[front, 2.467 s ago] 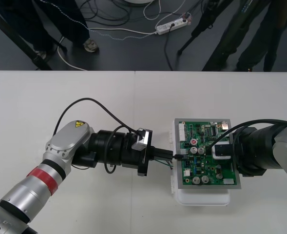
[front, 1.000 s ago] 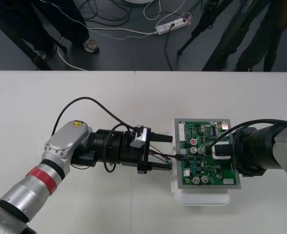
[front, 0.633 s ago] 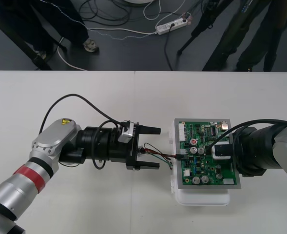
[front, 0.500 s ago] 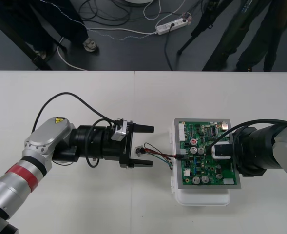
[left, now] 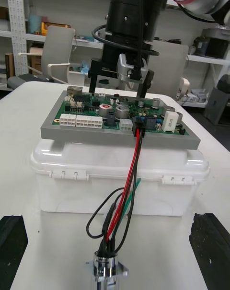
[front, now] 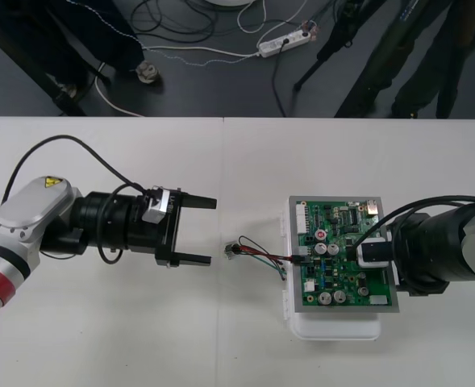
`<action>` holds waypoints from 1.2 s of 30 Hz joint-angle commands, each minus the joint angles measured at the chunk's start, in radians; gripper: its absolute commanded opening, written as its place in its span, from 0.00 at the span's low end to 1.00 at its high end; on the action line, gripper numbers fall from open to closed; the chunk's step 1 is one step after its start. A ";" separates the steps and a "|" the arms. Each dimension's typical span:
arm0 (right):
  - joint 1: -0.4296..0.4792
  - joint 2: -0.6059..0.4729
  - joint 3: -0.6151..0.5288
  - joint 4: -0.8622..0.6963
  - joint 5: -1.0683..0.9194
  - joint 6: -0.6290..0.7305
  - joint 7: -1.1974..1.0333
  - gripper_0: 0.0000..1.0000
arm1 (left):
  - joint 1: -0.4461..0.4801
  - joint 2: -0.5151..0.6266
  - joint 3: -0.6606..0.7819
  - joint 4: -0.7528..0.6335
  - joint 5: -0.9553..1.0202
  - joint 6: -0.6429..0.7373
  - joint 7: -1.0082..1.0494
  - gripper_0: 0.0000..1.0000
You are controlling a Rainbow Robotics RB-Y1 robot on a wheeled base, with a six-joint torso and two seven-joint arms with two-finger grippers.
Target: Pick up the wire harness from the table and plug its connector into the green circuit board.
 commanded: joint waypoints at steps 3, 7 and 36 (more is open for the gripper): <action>-0.024 -0.090 -0.057 -0.028 -0.095 -0.003 0.058 1.00 | -0.017 0.043 0.195 -0.126 -0.126 -0.157 0.227 1.00; -0.024 -0.114 -0.096 -0.027 -0.141 -0.003 0.077 1.00 | 0.015 0.069 0.253 -0.228 -0.165 -0.164 0.320 1.00; -0.024 -0.192 -0.452 0.168 -0.871 -0.003 0.408 1.00 | 0.164 0.303 0.480 -0.713 -0.192 -0.213 0.718 1.00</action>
